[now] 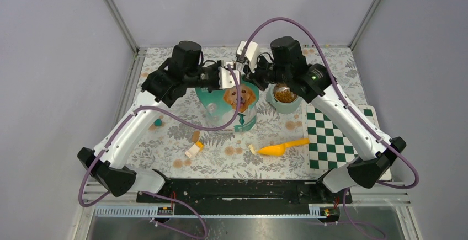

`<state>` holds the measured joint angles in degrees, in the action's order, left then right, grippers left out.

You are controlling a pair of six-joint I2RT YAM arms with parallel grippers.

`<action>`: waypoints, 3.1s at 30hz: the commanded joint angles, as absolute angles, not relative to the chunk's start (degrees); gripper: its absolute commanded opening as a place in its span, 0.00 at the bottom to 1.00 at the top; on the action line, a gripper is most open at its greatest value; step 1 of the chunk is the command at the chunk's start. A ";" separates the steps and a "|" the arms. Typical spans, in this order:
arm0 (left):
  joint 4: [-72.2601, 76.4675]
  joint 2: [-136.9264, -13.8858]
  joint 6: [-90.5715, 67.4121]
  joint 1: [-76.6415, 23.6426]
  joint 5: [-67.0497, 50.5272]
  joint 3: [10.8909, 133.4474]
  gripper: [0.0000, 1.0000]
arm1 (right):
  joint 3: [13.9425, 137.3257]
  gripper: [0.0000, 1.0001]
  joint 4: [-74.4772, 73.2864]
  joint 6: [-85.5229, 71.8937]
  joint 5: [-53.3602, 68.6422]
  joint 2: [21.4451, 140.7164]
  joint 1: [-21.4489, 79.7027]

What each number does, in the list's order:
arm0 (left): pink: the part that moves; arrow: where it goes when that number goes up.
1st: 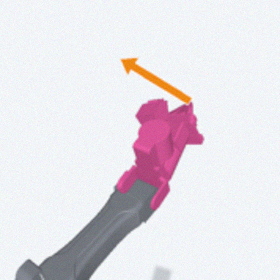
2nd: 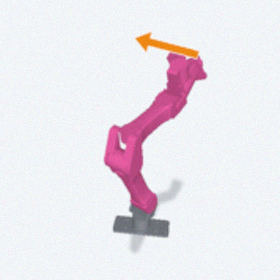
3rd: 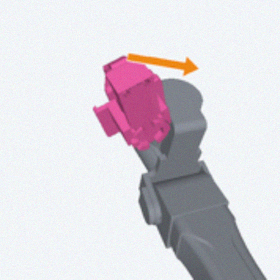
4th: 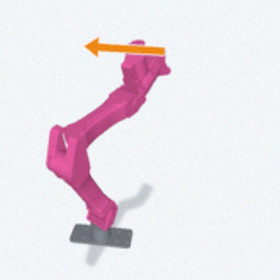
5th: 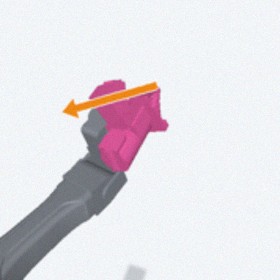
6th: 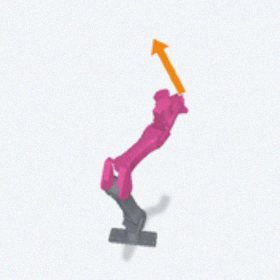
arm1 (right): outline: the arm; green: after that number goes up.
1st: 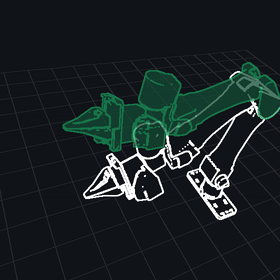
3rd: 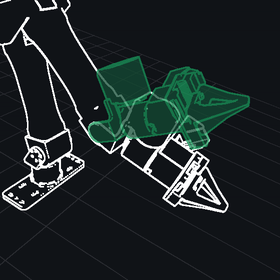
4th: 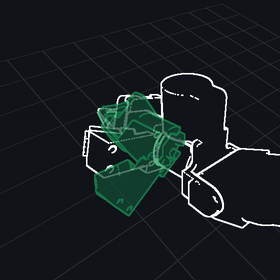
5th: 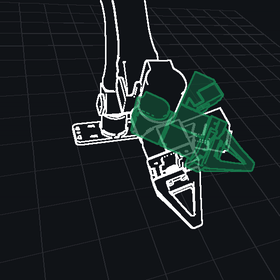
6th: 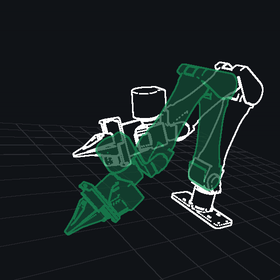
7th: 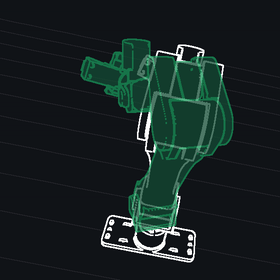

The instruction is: Serve the pet food

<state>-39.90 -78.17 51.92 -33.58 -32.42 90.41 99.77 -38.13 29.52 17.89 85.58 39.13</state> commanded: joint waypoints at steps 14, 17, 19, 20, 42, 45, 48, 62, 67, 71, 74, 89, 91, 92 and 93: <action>-59.03 -68.21 60.19 -21.45 -15.77 88.13 0.00 | 97.60 0.00 -28.88 31.10 -1.47 75.03 35.77; -59.98 -67.73 60.55 -20.37 -13.15 87.96 0.00 | 97.73 0.00 -29.00 32.82 -4.05 74.43 35.77; -60.48 -67.87 60.77 -19.85 -10.54 88.02 0.00 | 98.07 0.00 -29.09 33.54 -4.89 74.29 35.70; -60.83 -68.02 60.78 -19.71 -8.93 88.06 0.00 | 98.27 0.00 -29.17 33.88 -5.06 74.31 35.68; -67.49 -69.15 60.88 -11.95 -14.88 100.15 0.00 | 105.49 0.00 -37.57 38.83 14.24 77.84 34.97; -64.13 -71.57 58.92 -12.14 -29.22 101.84 0.01 | 108.49 0.03 -40.31 36.01 24.41 80.34 34.96; -56.40 -72.02 54.48 -12.95 -39.19 98.66 0.34 | 110.63 0.33 -40.08 32.09 32.66 83.25 34.98; -44.25 -74.62 49.85 -19.49 -46.66 93.39 0.64 | 127.69 0.84 -50.49 29.89 40.76 100.45 38.24; -43.78 -75.74 49.33 -19.89 -47.86 93.36 0.64 | 129.89 0.79 -52.43 30.30 40.02 104.19 40.09; -43.78 -76.41 49.05 -20.00 -47.76 93.20 0.61 | 130.54 0.52 -53.01 30.49 38.80 105.37 40.53; -43.78 -76.47 48.87 -20.03 -47.61 93.02 0.56 | 130.27 0.27 -53.22 30.49 38.23 105.00 40.58; -45.94 -77.99 50.01 -20.04 -47.72 93.08 0.42 | 133.53 0.07 -56.46 31.32 37.14 106.59 40.52; -47.16 -78.25 50.84 -19.97 -47.51 93.80 0.22 | 133.71 0.06 -57.32 31.86 36.63 106.75 40.59; -48.19 -78.37 51.75 -20.02 -47.24 94.29 0.06 | 133.83 0.03 -57.97 32.40 36.05 106.78 40.56; -49.01 -78.42 52.57 -19.99 -46.80 94.64 0.00 | 133.89 0.00 -59.11 33.71 35.13 106.55 40.53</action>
<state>-48.31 -77.91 49.58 -20.16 -46.44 92.84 130.78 -55.46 31.59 36.45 107.18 40.40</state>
